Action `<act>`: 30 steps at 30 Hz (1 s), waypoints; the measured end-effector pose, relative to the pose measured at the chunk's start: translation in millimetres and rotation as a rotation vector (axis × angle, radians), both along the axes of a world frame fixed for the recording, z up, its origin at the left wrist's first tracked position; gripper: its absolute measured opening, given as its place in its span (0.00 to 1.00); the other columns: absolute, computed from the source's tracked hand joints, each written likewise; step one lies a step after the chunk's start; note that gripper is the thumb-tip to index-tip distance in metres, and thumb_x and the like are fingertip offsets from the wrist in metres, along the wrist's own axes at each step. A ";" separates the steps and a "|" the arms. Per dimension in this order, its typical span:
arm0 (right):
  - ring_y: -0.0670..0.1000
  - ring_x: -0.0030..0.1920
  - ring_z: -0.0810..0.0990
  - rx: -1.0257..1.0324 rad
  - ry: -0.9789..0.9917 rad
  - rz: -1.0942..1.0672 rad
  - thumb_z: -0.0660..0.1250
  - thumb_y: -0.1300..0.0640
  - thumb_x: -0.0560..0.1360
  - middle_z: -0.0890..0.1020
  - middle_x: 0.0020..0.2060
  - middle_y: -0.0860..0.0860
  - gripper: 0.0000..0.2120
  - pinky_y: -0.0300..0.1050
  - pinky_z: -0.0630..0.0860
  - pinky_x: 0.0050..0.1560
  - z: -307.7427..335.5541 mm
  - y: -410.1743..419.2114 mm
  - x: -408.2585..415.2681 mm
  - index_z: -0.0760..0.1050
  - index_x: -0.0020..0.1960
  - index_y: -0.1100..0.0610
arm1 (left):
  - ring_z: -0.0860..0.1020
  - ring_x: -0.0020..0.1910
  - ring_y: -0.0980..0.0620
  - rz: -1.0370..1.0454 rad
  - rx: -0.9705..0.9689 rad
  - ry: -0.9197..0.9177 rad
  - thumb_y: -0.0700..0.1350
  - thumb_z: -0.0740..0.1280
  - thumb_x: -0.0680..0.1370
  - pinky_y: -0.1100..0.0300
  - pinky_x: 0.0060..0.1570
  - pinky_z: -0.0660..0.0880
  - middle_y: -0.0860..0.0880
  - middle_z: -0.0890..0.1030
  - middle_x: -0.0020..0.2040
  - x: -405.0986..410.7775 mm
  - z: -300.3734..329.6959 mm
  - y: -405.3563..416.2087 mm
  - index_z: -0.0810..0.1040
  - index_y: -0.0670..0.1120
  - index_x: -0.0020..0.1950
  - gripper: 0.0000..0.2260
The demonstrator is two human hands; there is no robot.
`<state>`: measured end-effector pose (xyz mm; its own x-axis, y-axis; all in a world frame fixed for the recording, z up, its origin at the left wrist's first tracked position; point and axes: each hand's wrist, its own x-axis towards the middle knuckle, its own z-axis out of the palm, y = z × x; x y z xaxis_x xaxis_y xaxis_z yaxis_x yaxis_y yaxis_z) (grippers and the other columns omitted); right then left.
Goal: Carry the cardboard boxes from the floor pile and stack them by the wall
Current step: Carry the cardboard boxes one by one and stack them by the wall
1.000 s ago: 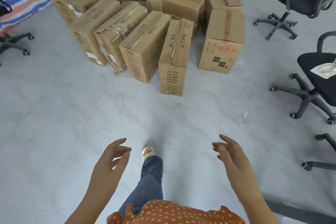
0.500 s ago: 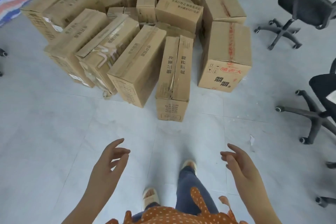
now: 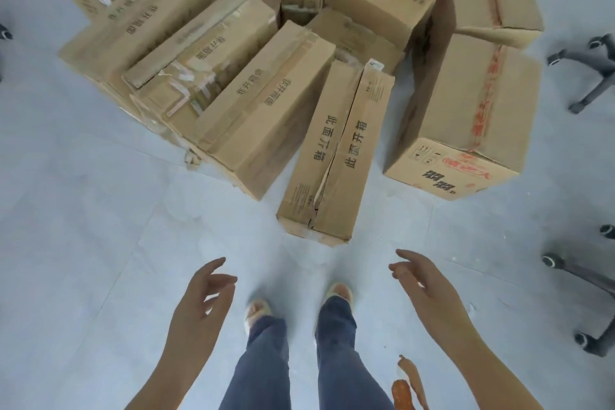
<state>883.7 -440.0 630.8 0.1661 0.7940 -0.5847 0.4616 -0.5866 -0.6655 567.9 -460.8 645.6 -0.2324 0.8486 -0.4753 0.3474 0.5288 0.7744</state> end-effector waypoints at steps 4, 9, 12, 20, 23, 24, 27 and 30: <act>0.45 0.56 0.78 -0.115 0.034 -0.043 0.59 0.50 0.80 0.79 0.55 0.45 0.08 0.37 0.73 0.57 -94.8 48.7 -9.7 0.71 0.58 0.42 | 0.78 0.52 0.55 -0.024 -0.143 0.000 0.41 0.64 0.79 0.68 0.50 0.72 0.56 0.81 0.48 13.1 -91.0 65.4 0.73 0.56 0.59 0.12; 0.48 0.68 0.69 -0.216 0.046 -0.280 0.61 0.45 0.79 0.66 0.71 0.50 0.27 0.41 0.65 0.62 -220.7 86.8 -27.1 0.57 0.75 0.47 | 0.68 0.68 0.52 -0.026 -0.334 -0.026 0.54 0.62 0.79 0.64 0.57 0.64 0.51 0.68 0.72 31.2 -228.5 152.1 0.63 0.50 0.74 0.24; 0.49 0.75 0.59 -0.289 0.146 -0.286 0.59 0.42 0.79 0.58 0.77 0.49 0.33 0.46 0.60 0.69 -284.9 97.3 -29.1 0.49 0.78 0.48 | 0.63 0.73 0.49 -0.070 -0.472 -0.076 0.59 0.58 0.80 0.57 0.65 0.61 0.50 0.62 0.76 32.6 -300.1 188.8 0.58 0.50 0.77 0.28; 0.37 0.60 0.72 -0.260 0.403 -0.379 0.59 0.37 0.77 0.71 0.58 0.28 0.29 0.48 0.72 0.58 -351.7 96.4 -38.4 0.54 0.75 0.38 | 0.72 0.59 0.69 -0.235 -0.459 -0.239 0.58 0.58 0.80 0.65 0.55 0.70 0.66 0.75 0.59 29.5 -364.5 182.4 0.66 0.64 0.63 0.11; 0.31 0.57 0.71 -0.208 0.453 -0.482 0.60 0.36 0.76 0.72 0.53 0.21 0.28 0.50 0.71 0.56 -341.6 101.8 -45.5 0.55 0.74 0.35 | 0.73 0.48 0.78 -0.202 -0.406 -0.267 0.53 0.60 0.81 0.78 0.39 0.71 0.73 0.76 0.50 42.7 -350.0 191.1 0.65 0.62 0.63 0.12; 0.28 0.55 0.70 -0.187 0.463 -0.503 0.61 0.36 0.75 0.72 0.50 0.18 0.29 0.50 0.70 0.56 -333.9 106.3 -45.1 0.55 0.73 0.33 | 0.73 0.46 0.79 -0.189 -0.391 -0.282 0.53 0.60 0.81 0.77 0.39 0.71 0.74 0.76 0.48 47.3 -341.8 195.2 0.64 0.63 0.62 0.11; 0.37 0.63 0.68 -0.146 0.505 -0.533 0.61 0.35 0.73 0.70 0.57 0.22 0.30 0.63 0.65 0.61 -304.7 124.7 -35.3 0.56 0.72 0.31 | 0.73 0.52 0.75 -0.139 -0.353 -0.343 0.59 0.63 0.76 0.59 0.51 0.71 0.75 0.76 0.51 58.1 -313.6 209.0 0.66 0.67 0.62 0.15; 0.46 0.67 0.69 -0.090 0.541 -0.552 0.59 0.38 0.77 0.70 0.65 0.33 0.24 0.66 0.67 0.58 -270.2 140.7 -25.8 0.59 0.71 0.34 | 0.76 0.54 0.67 -0.070 -0.320 -0.401 0.61 0.64 0.74 0.49 0.52 0.72 0.69 0.78 0.55 68.2 -284.6 220.1 0.67 0.63 0.69 0.23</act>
